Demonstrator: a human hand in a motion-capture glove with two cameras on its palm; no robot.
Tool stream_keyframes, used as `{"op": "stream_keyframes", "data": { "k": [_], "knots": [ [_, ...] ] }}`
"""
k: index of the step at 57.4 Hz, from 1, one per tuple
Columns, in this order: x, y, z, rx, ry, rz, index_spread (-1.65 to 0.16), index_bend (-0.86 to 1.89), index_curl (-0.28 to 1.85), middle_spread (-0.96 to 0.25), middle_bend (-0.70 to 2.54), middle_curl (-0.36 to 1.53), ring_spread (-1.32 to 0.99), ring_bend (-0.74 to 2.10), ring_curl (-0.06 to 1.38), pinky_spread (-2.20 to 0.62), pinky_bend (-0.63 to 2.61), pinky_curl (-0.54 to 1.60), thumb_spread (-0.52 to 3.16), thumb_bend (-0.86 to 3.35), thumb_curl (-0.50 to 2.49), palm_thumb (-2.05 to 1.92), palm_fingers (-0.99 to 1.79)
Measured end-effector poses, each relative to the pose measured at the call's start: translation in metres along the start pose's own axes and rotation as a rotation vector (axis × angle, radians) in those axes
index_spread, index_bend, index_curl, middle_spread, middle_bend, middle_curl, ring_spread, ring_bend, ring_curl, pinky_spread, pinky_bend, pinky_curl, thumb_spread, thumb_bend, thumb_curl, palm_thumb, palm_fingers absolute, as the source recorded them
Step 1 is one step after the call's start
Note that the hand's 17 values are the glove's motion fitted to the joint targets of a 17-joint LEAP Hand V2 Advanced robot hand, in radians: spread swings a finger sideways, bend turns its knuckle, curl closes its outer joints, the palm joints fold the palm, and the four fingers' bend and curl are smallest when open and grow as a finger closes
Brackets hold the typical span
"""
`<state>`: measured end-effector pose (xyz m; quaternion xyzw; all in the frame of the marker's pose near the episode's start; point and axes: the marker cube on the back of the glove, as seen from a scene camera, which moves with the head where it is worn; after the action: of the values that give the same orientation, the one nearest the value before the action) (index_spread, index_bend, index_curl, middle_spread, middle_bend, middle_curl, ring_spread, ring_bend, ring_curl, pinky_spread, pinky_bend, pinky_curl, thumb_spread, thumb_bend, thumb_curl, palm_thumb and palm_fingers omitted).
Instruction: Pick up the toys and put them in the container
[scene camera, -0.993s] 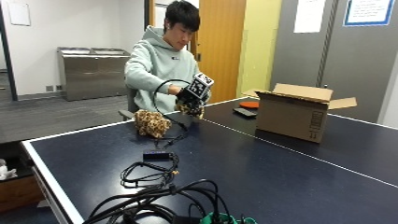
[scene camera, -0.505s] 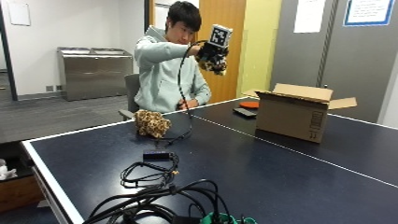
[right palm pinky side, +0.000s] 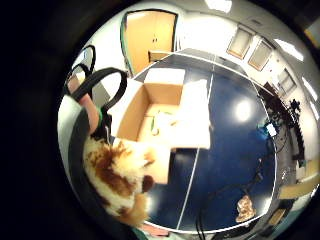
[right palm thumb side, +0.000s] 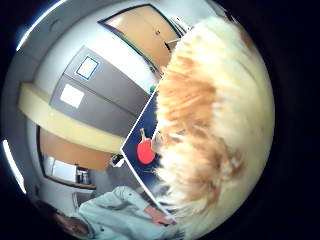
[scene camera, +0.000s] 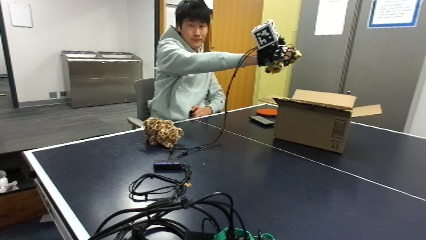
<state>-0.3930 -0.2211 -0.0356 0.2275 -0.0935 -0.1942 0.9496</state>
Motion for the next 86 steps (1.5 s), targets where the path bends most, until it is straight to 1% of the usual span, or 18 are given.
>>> {"op": "stream_keyframes", "data": {
  "k": [3,8,9,12,14,15,18,22,25,32,40,49,56,61,66,71,79,86],
  "knots": [
    [-0.04,0.002,0.008,0.002,-0.113,-0.018,-0.32,0.54,0.54,-0.26,1.0,0.83,-0.32,1.2,0.65,-0.38,1.02,0.52,0.54,0.13,1.03,0.66,0.77],
    [-0.032,0.001,0.027,-0.141,-0.219,-0.122,-0.31,0.37,0.55,-0.27,0.94,0.84,-0.33,1.26,0.66,-0.37,1.09,0.53,0.66,0.09,1.01,0.62,0.64],
    [-0.031,-0.001,0.03,-0.186,-0.249,-0.078,-0.3,0.29,0.53,-0.27,0.92,0.83,-0.32,1.26,0.65,-0.36,1.05,0.51,0.77,0.06,0.97,0.54,0.52],
    [-0.023,-0.007,0.04,-0.274,-0.285,0.066,-0.24,0.25,0.57,-0.22,0.71,0.77,-0.27,1.03,0.64,-0.23,1.05,0.58,0.93,-0.09,0.84,0.27,-0.24],
    [-0.017,-0.006,0.043,-0.285,-0.281,0.081,-0.22,0.18,0.52,-0.15,0.51,0.69,-0.21,0.79,0.57,-0.17,1.08,0.55,0.95,-0.13,0.78,0.14,-0.53],
    [-0.018,-0.003,0.044,-0.285,-0.276,0.055,-0.21,0.15,0.49,-0.13,0.42,0.65,-0.18,0.68,0.54,-0.14,1.09,0.53,0.96,-0.13,0.75,0.09,-0.58],
    [-0.022,0.011,0.042,-0.287,-0.278,-0.087,-0.19,0.09,0.42,-0.06,0.27,0.58,-0.14,0.49,0.45,-0.08,1.06,0.48,0.98,-0.1,0.69,0.01,-0.53],
    [-0.021,0.015,0.034,-0.276,-0.277,0.01,-0.16,0.05,0.37,-0.02,0.15,0.52,-0.09,0.35,0.37,-0.03,1.0,0.45,1.02,-0.06,0.63,-0.03,-0.44],
    [-0.021,0.029,0.023,-0.256,-0.246,-0.07,-0.16,0.05,0.34,0.0,0.13,0.49,-0.06,0.29,0.35,0.0,0.96,0.43,1.04,-0.05,0.6,-0.03,-0.4],
    [0.045,0.044,-0.028,-0.209,-0.257,0.022,-0.15,0.06,0.28,0.03,0.12,0.43,-0.03,0.22,0.32,0.04,0.88,0.4,1.09,-0.03,0.53,-0.01,-0.31],
    [0.1,0.106,-0.079,-0.097,0.023,-0.012,-0.16,0.09,0.25,0.04,0.11,0.37,-0.01,0.18,0.32,0.05,0.85,0.38,1.15,-0.01,0.48,0.01,-0.26],
    [0.15,0.218,-0.128,-0.155,-0.03,0.121,-0.18,0.11,0.24,0.03,0.14,0.33,-0.01,0.17,0.31,0.06,0.82,0.37,1.2,-0.02,0.43,0.02,-0.23],
    [0.198,0.306,-0.127,-0.302,-0.019,0.347,-0.21,0.13,0.24,0.01,0.09,0.29,0.0,0.13,0.28,0.06,0.82,0.36,1.21,-0.03,0.4,-0.01,-0.3],
    [0.256,0.344,-0.108,-0.366,0.04,0.463,-0.23,0.13,0.25,0.01,0.09,0.27,0.0,0.12,0.25,0.06,0.81,0.36,1.2,-0.03,0.38,-0.02,-0.32],
    [0.32,0.371,-0.078,-0.426,0.161,0.514,-0.24,0.13,0.25,0.0,0.09,0.25,0.01,0.12,0.23,0.06,0.81,0.36,1.19,-0.03,0.37,-0.02,-0.32],
    [0.352,0.399,-0.045,-0.49,0.255,0.598,-0.24,0.12,0.24,0.01,0.1,0.24,0.01,0.12,0.22,0.06,0.8,0.36,1.18,-0.04,0.35,-0.03,-0.32],
    [0.383,0.406,-0.003,-0.614,0.233,0.931,-0.24,0.06,0.21,0.01,0.1,0.22,0.02,0.16,0.21,0.07,0.89,0.38,1.15,-0.04,0.34,-0.04,-0.3],
    [0.377,0.433,0.017,-0.593,0.304,0.885,-0.27,0.05,0.16,0.01,0.11,0.2,0.02,0.39,0.27,0.05,1.06,0.41,1.17,0.01,0.34,0.04,-0.05]
  ]
}}
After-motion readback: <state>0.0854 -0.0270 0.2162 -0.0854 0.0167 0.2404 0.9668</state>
